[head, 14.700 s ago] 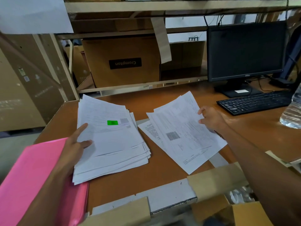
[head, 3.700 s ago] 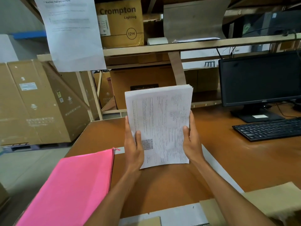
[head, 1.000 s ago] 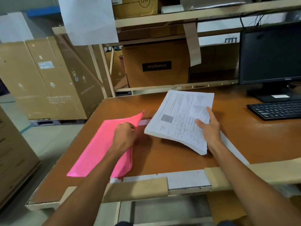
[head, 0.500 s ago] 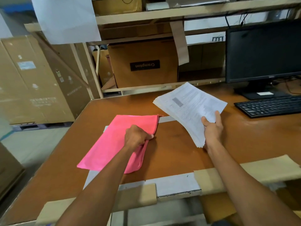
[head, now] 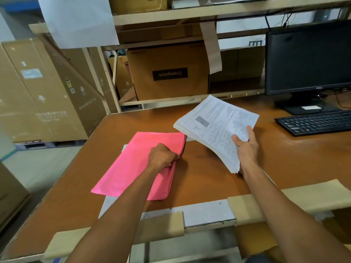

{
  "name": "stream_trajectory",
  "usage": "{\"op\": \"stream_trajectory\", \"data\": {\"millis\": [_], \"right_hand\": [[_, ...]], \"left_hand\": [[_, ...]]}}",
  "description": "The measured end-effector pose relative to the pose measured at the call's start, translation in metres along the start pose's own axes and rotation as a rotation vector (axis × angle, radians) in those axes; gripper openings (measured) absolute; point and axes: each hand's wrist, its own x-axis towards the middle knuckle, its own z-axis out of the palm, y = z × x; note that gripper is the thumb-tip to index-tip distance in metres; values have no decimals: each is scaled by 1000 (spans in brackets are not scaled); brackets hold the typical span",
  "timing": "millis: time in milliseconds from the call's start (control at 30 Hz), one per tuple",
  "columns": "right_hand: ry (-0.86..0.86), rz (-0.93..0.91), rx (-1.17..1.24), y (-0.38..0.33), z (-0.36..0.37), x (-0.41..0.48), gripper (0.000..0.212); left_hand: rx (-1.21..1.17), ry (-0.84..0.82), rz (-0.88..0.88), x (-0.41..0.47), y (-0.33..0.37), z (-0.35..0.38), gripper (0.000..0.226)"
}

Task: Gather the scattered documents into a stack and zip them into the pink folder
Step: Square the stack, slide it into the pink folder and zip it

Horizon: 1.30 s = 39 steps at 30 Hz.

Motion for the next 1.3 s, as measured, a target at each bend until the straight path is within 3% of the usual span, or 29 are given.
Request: {"op": "stream_trajectory", "data": {"millis": [133, 233, 700, 833, 1000, 1300], "right_hand": [[-8, 9, 13, 0, 0, -1, 60], [-10, 9, 14, -1, 0, -1, 59], [-10, 13, 32, 2, 1, 3, 62], [-17, 12, 50, 2, 0, 3, 63], [-39, 18, 50, -3, -6, 3, 60], [-372, -36, -405, -27, -49, 19, 54]], "left_hand": [[144, 88, 73, -7, 1, 6, 34], [185, 135, 122, -10, 3, 9, 30], [418, 167, 240, -2, 10, 14, 47], [512, 173, 311, 3, 12, 20, 23], [412, 53, 411, 4, 7, 13, 30], [26, -2, 312, 3, -13, -3, 16]]}}
